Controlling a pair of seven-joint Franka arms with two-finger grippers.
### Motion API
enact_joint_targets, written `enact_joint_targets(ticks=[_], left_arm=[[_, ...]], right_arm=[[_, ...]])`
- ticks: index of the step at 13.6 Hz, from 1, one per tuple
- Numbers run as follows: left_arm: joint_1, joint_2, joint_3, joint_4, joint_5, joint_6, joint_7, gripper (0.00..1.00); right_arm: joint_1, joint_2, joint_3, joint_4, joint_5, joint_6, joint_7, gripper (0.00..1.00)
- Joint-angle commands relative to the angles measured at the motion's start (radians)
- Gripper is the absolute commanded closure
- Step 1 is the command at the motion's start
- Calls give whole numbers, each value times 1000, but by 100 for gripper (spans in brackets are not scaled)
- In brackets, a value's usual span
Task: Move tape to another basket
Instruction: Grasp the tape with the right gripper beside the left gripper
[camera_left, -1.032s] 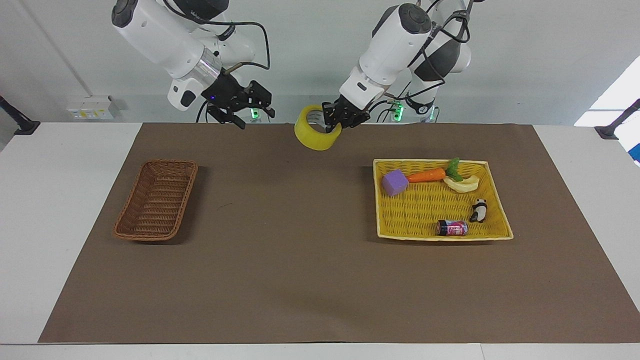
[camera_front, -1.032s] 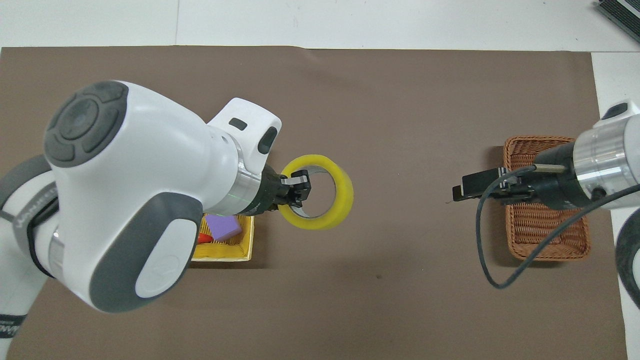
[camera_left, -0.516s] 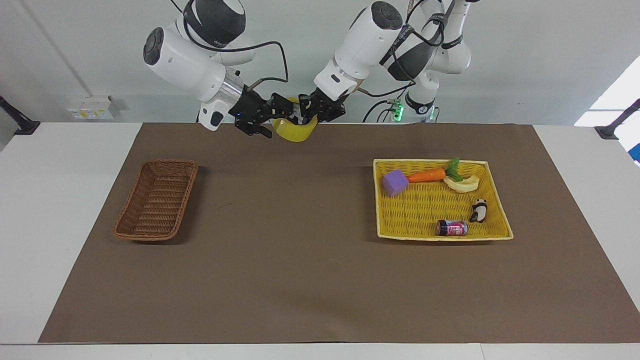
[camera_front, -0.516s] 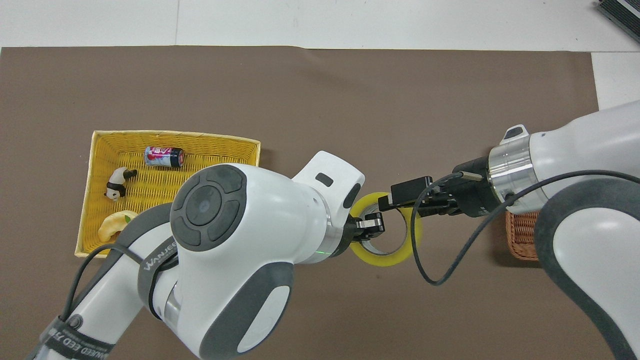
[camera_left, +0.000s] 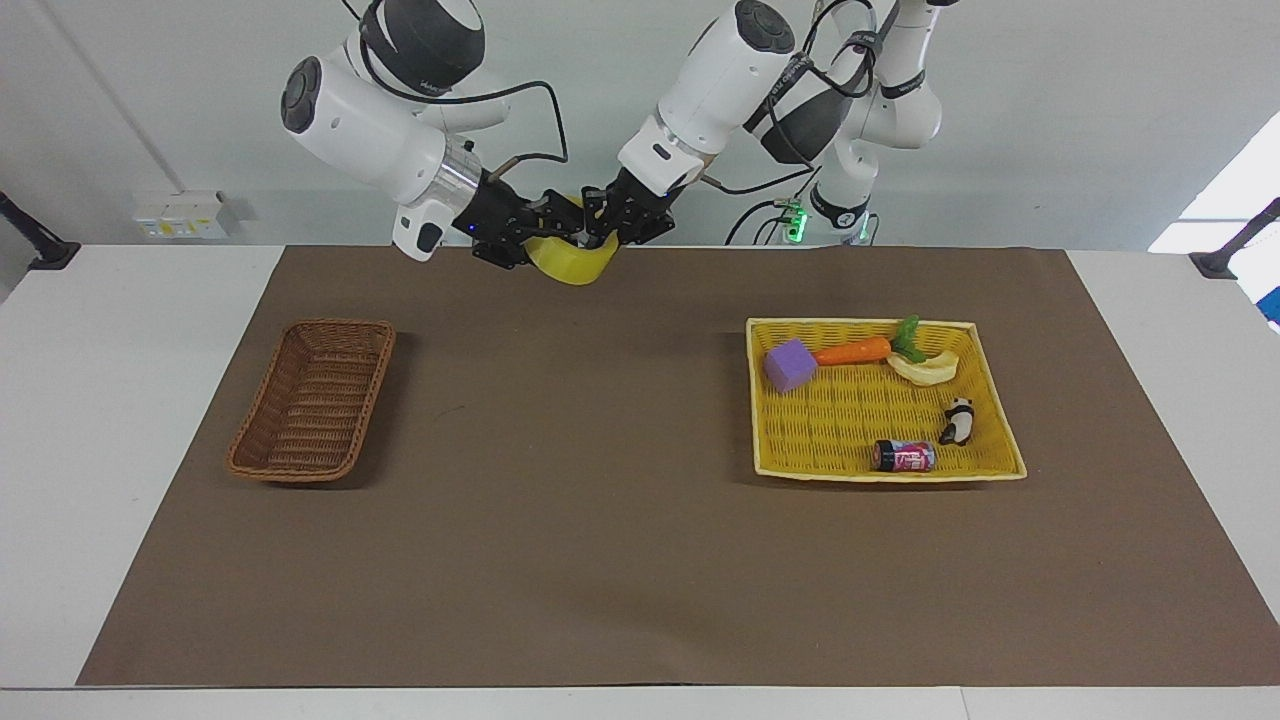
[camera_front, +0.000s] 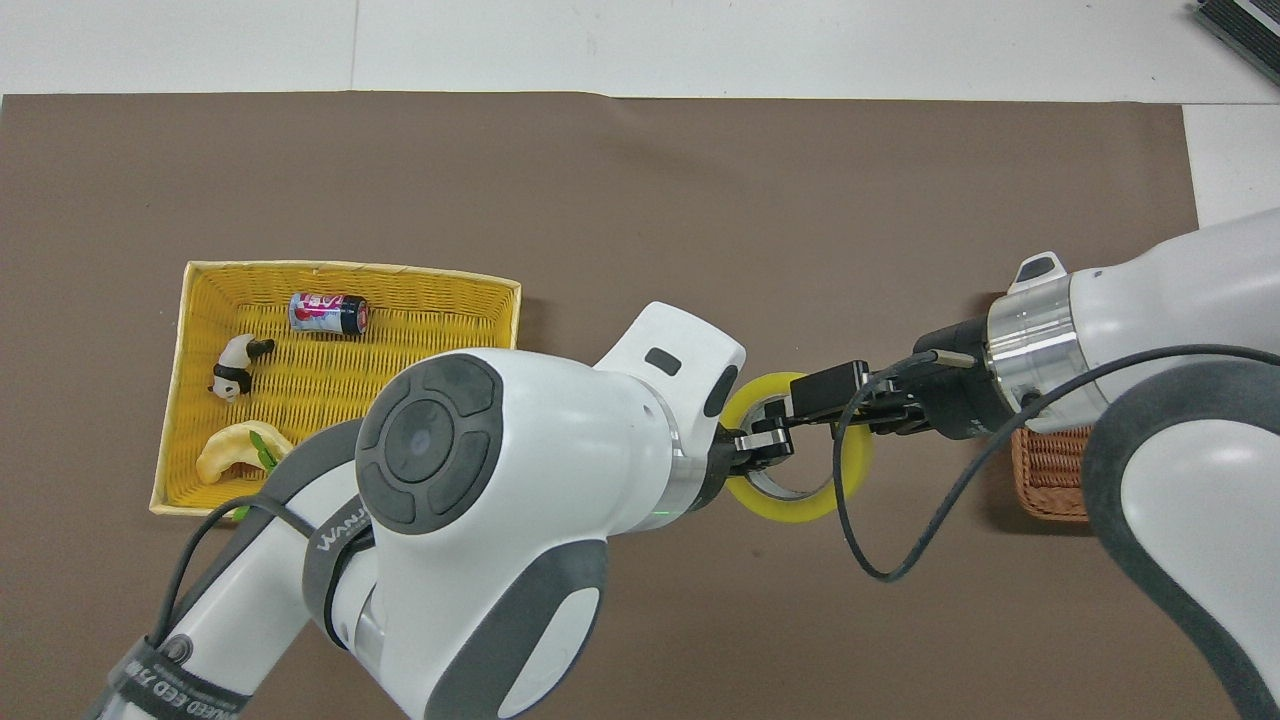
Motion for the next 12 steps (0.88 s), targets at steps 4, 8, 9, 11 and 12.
enact_joint_targets(ticks=[4, 8, 9, 11, 12], left_arm=[[-12, -31, 20, 2, -23, 27, -21, 0], [9, -62, 26, 2, -20, 10, -46, 0], [24, -68, 29, 4, -17, -15, -46, 0], [73, -67, 29, 5, -9, -74, -43, 0], [107, -67, 29, 5, -9, -103, -40, 0]], right_arm=[[-20, -17, 1, -34, -68, -20, -27, 100], [-20, -7, 1, -34, -81, -17, -27, 100], [-20, -6, 1, -34, -102, -10, -27, 100], [-29, -4, -1, -35, -165, -9, -36, 100], [-60, -6, 1, -37, -200, -10, -42, 100]])
